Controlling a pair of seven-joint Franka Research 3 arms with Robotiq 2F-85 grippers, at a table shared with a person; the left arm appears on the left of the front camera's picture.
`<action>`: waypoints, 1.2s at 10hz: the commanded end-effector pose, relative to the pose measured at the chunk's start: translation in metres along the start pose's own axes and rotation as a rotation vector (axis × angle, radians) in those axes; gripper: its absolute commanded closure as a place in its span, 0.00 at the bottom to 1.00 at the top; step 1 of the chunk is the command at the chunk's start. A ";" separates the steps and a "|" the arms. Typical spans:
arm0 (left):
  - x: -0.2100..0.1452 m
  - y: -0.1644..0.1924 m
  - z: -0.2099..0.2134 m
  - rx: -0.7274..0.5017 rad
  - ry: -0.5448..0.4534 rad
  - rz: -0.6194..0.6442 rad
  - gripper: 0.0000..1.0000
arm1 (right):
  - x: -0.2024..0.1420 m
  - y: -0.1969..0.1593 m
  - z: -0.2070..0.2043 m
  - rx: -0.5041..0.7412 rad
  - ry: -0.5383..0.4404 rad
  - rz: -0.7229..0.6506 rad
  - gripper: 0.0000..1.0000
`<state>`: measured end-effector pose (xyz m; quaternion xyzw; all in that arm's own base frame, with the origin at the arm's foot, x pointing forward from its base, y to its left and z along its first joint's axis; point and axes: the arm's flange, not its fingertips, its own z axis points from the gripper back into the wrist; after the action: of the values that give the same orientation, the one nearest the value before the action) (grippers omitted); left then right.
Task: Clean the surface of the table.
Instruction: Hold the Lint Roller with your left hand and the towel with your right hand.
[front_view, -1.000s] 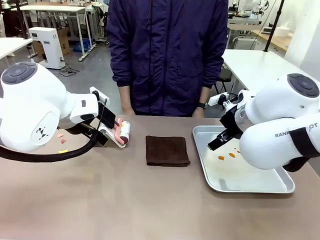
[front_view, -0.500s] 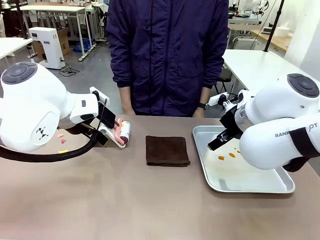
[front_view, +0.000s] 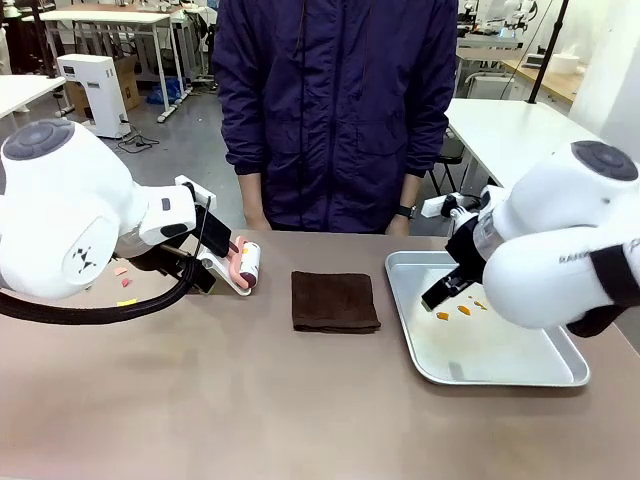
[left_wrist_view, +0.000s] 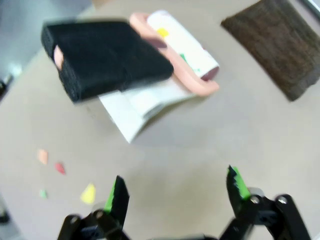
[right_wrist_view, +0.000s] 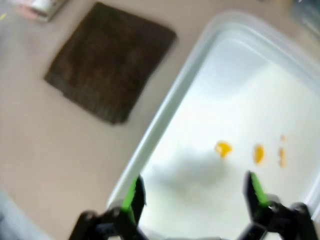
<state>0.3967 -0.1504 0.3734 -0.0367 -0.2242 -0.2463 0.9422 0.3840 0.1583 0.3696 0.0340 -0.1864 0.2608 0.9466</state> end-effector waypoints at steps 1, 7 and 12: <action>0.004 -0.014 0.035 -0.117 0.113 0.189 0.00 | -0.001 -0.010 0.049 0.157 0.062 -0.256 0.00; -0.070 0.082 0.153 -0.571 -0.202 0.460 0.00 | -0.108 -0.077 0.156 0.612 -0.246 -0.557 0.00; -0.182 0.189 0.147 -0.528 -0.384 0.854 0.00 | -0.225 -0.151 0.148 0.691 -0.423 -0.926 0.00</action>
<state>0.3203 0.1567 0.4765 -0.3977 -0.2632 0.1070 0.8724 0.2939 -0.1316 0.5026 0.4476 -0.2231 -0.1295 0.8562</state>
